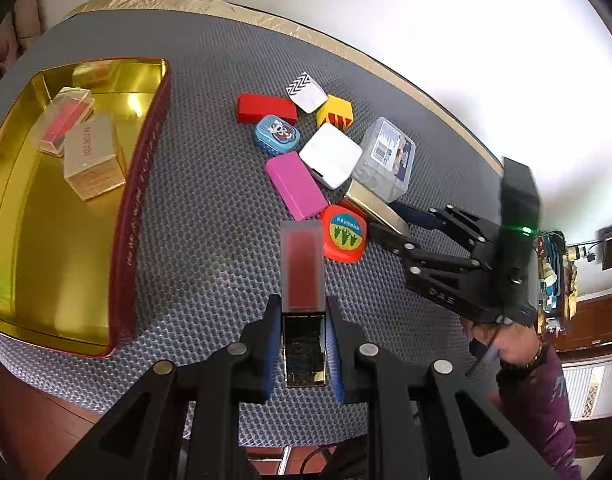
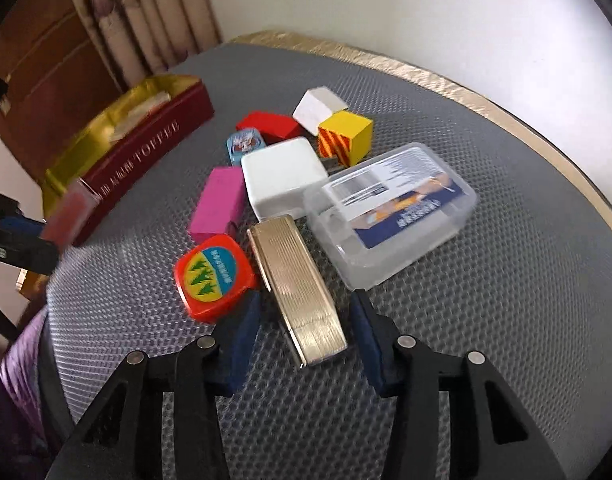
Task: Organize rigid objects
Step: 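Drop the dark red box in the tin while the right gripper carries the gold bar there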
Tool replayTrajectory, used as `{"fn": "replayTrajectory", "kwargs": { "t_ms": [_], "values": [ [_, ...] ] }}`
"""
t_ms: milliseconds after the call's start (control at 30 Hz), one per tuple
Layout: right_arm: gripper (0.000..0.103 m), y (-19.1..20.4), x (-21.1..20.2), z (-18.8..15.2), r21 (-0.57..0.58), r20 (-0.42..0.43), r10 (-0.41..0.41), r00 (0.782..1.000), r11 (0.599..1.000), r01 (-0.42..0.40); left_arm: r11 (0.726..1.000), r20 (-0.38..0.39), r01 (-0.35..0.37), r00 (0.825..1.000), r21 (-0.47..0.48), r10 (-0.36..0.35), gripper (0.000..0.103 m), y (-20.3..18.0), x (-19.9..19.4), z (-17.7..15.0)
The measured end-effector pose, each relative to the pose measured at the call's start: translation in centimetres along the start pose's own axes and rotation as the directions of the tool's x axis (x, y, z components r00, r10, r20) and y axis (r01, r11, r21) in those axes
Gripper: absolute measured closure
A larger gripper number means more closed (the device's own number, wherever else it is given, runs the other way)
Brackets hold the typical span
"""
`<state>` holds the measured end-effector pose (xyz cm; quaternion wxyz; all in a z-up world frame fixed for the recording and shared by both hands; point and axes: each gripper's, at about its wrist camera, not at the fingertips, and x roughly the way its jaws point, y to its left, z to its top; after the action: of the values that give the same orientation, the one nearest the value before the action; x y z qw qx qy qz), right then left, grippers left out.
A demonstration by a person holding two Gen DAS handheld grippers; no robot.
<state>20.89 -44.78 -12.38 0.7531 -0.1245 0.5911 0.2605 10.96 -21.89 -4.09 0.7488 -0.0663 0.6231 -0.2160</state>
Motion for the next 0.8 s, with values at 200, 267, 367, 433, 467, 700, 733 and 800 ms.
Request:
{"fn": "replayTrajectory", "kwargs": {
  "t_ms": [200, 267, 367, 433, 467, 700, 733, 800],
  "values": [
    [0.068, 1.2, 1.1, 1.4, -0.081, -0.066, -0.050, 0.997, 0.996, 0.044, 0.999, 0.063, -0.044, 0.997, -0.032, 0.046, 0.083, 2.1, -2.9, 1.4],
    [0.072, 1.3, 1.3, 1.7, -0.061, -0.091, -0.064, 0.994, 0.996, 0.059, 0.996, 0.086, -0.072, 0.993, -0.052, 0.077, 0.083, 3.4, -3.8, 2.0],
    [0.075, 1.4, 1.3, 1.9, -0.027, -0.124, -0.089, 0.988, 0.996, 0.086, 0.987, 0.107, -0.132, 0.984, -0.086, 0.141, 0.083, 5.8, -4.8, 3.2],
    [0.075, 1.5, 1.4, 1.9, -0.007, -0.144, -0.102, 0.984, 0.995, 0.102, 0.980, 0.102, -0.166, 0.979, -0.108, 0.177, 0.083, 7.6, -4.7, 4.0],
    [0.075, 1.4, 1.1, 1.8, 0.003, -0.148, -0.100, 0.984, 0.995, 0.101, 0.977, 0.097, -0.182, 0.976, -0.112, 0.193, 0.083, 8.4, -4.5, 4.2],
    [0.075, 0.2, -0.8, -1.0, 0.121, -0.143, -0.040, 0.989, 0.991, 0.057, 0.953, 0.048, -0.261, 0.961, -0.151, 0.271, 0.082, 12.5, -1.8, 5.4],
    [0.075, 0.0, -1.0, -1.3, 0.144, -0.141, -0.029, 0.990, 0.988, 0.049, 0.950, 0.046, -0.275, 0.958, -0.151, 0.284, 0.082, 12.9, -1.4, 5.6],
    [0.075, -0.3, -1.4, -2.1, 0.195, -0.140, 0.003, 0.990, 0.980, 0.025, 0.941, 0.045, -0.305, 0.948, -0.144, 0.314, 0.081, 13.5, -1.1, 6.0]
  ]
}}
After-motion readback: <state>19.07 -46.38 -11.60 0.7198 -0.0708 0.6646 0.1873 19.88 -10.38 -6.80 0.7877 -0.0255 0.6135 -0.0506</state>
